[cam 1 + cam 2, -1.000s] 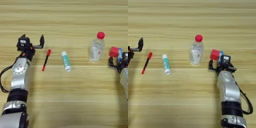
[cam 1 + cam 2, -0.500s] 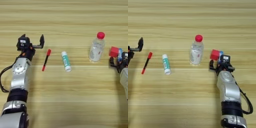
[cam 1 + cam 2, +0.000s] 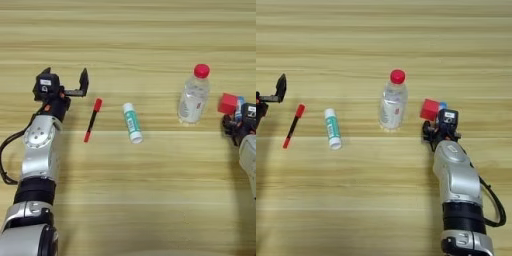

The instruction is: Move the objects on the table

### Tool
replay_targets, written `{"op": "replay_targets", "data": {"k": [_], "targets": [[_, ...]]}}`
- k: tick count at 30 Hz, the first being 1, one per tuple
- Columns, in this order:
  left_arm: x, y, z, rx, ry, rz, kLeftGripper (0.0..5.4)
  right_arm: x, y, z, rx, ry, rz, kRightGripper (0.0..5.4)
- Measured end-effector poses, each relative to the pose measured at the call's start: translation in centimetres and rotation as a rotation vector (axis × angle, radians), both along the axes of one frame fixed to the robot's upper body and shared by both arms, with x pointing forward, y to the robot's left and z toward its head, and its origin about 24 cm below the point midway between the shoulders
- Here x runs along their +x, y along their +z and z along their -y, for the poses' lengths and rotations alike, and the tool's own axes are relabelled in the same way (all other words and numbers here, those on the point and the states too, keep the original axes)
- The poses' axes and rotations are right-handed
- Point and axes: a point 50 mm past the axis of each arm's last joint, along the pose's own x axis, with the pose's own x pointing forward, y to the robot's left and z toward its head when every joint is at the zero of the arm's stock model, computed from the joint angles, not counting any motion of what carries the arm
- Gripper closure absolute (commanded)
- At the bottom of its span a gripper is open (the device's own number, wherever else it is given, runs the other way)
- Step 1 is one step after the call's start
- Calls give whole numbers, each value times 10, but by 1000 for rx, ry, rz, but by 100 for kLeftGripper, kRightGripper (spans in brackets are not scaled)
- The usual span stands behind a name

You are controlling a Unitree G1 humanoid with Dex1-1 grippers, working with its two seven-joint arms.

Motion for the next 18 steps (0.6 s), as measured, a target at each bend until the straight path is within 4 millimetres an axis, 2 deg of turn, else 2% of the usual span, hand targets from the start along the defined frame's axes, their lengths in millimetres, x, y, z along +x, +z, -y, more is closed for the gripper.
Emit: {"op": "replay_targets", "data": {"k": [8,18], "targets": [[0,0,0,0,0,0,0,0,0,-1,8,0,2,396],[0,0,0,0,0,0,0,0,0,-2,10,-11,5,398]]}}
